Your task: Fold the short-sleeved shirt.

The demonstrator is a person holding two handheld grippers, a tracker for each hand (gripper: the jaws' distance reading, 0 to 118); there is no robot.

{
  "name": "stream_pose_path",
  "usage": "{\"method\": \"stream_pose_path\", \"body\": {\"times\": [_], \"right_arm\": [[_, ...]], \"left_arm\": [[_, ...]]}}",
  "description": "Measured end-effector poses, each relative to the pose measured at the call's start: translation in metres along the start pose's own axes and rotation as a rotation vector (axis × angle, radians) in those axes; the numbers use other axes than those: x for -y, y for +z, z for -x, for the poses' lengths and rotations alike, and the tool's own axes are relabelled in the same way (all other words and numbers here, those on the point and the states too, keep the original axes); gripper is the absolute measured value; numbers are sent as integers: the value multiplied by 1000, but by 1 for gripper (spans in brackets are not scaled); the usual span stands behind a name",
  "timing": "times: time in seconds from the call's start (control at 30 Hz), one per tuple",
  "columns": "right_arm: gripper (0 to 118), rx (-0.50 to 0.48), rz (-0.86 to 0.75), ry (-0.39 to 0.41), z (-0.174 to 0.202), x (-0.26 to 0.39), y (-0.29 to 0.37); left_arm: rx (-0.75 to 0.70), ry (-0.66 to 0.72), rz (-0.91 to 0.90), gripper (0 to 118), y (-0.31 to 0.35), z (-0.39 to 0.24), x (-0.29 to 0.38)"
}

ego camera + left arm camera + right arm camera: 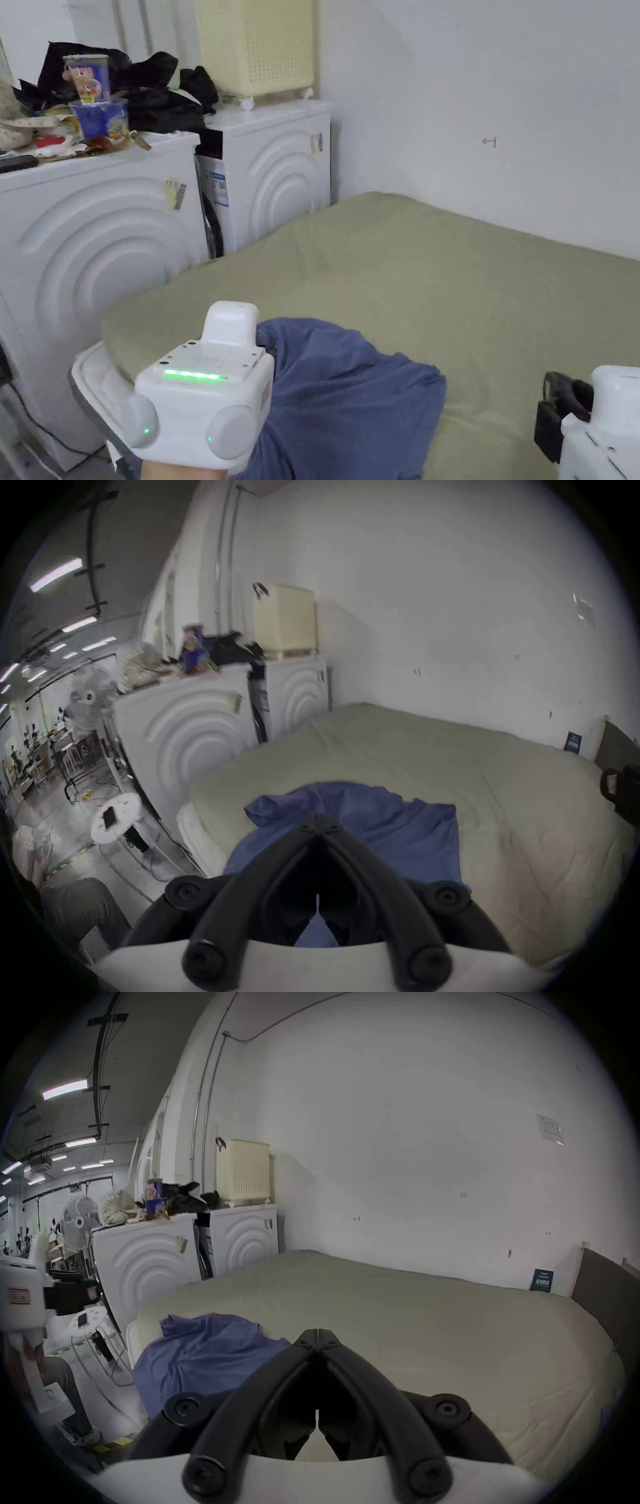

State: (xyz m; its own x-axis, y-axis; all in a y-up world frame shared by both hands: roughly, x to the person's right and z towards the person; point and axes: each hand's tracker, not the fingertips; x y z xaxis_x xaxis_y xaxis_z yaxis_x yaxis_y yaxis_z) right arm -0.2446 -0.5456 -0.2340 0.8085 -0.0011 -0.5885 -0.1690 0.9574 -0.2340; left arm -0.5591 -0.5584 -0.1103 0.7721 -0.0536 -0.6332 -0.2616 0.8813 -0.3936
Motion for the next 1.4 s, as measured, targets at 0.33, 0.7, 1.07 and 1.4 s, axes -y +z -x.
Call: {"method": "stream_pose_path", "body": {"times": [0.33,0.7,1.07,1.4], "right_arm": [[0,23,172,-16,-26,62,-26],[0,42,236,-40,-43,80,-10],[0,250,188,-88,-125,82,103],[0,452,151,-159,-192,88,190]], "left_arm": [[172,-45,429,90,-165,-37,45],[167,-103,561,96,-193,-53,70],[305,-208,315,0,-94,-123,-12],[713,-303,188,0,2,-324,-56]]}}
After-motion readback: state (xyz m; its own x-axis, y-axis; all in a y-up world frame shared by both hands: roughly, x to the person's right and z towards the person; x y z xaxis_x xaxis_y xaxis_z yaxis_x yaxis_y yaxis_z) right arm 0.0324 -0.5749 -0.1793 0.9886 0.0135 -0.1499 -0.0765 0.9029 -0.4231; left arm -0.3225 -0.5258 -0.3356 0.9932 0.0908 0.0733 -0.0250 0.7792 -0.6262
